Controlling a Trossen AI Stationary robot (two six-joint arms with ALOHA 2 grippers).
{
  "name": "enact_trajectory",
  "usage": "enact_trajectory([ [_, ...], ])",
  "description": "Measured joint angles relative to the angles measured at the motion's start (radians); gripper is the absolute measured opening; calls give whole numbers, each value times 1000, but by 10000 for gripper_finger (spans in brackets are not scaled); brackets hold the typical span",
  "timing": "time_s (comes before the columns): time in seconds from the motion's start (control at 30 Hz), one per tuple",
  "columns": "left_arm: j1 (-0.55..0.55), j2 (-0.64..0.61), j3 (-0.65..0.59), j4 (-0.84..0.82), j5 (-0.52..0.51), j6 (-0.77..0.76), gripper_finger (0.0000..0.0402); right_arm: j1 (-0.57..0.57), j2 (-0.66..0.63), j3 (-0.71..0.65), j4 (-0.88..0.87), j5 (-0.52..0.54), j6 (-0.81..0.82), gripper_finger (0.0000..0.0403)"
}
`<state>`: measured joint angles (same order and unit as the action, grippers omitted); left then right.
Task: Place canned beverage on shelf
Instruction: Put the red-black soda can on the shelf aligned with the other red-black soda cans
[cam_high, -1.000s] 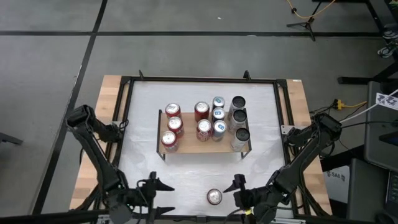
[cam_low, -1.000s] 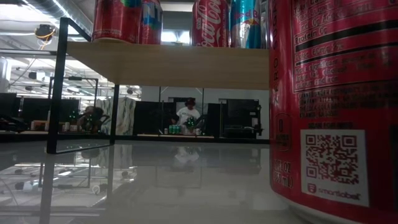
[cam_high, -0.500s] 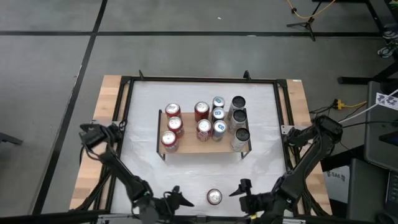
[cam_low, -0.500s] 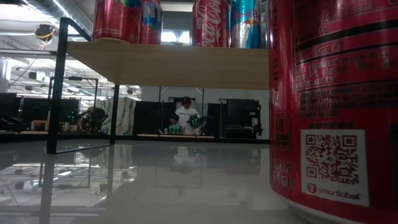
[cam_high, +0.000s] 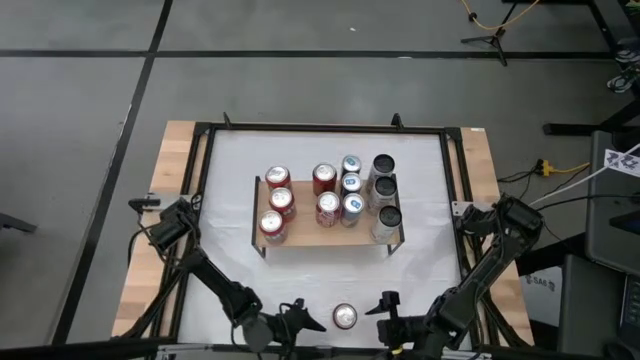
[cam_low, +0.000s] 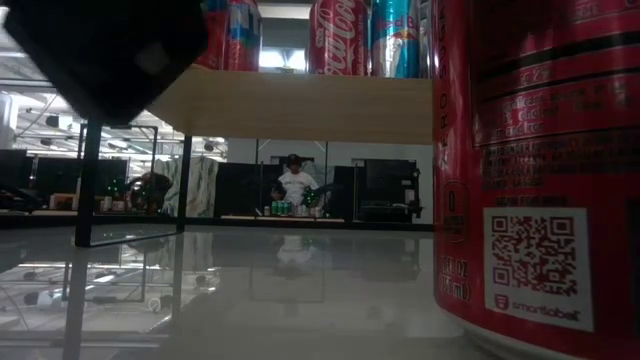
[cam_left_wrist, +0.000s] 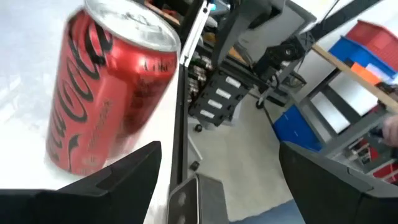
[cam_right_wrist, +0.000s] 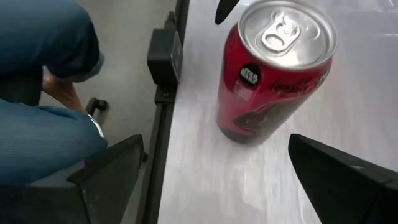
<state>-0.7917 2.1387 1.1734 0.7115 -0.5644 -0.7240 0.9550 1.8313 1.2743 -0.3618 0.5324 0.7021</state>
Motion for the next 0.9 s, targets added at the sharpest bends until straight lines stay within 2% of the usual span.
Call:
enact_trajectory([
  [0.37, 37, 0, 0, 18, 0, 1, 320, -43, 21, 0, 37, 15, 3, 392],
  [0.9, 62, 0, 0, 41, -24, 1, 320, -72, 21, 0, 58, -91, 0, 392],
])
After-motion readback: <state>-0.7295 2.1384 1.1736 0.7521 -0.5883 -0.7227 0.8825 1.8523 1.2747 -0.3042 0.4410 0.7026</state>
